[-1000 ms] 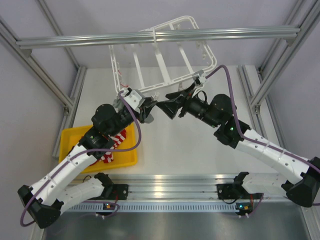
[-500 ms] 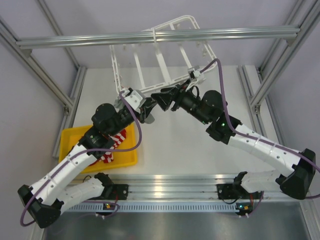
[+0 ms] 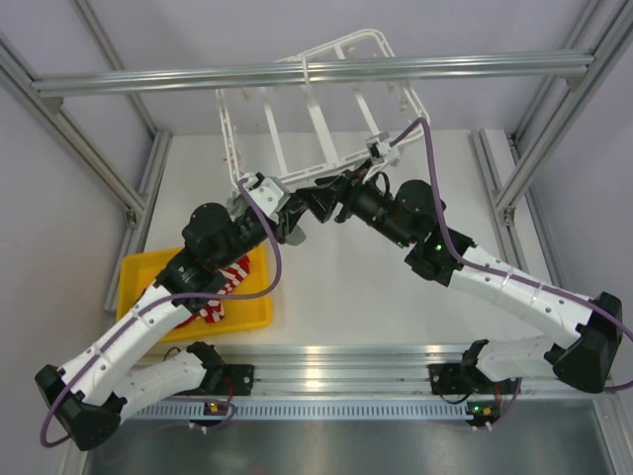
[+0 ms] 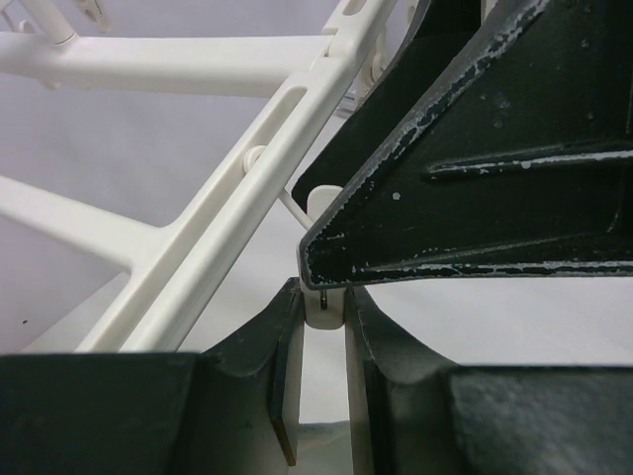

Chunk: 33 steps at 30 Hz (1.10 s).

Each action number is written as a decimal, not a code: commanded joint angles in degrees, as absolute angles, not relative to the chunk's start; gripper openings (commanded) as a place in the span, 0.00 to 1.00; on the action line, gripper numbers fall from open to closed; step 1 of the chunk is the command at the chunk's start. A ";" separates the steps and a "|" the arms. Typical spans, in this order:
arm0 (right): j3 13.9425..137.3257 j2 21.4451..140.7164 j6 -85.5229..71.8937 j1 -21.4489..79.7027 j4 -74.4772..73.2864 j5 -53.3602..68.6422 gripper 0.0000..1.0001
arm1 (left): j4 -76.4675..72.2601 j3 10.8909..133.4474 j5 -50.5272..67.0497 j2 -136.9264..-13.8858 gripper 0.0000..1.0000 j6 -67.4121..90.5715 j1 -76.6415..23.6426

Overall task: Clip the socks to the hanger
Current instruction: Open the clamp at the hanger.

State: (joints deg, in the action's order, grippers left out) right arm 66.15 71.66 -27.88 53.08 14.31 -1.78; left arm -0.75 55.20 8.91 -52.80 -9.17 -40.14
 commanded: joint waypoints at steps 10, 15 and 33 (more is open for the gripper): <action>68.20 71.37 -25.40 54.41 13.88 -1.76 0.48 | 2.55 57.13 11.87 -53.61 0.00 -9.05 -40.60; 67.94 71.46 -25.14 54.32 13.97 -1.41 0.21 | 2.72 57.22 11.69 -53.44 0.00 -8.96 -40.60; 66.89 70.40 -28.12 49.75 14.68 3.69 0.00 | 25.29 64.68 26.34 -45.71 0.53 -9.92 -32.62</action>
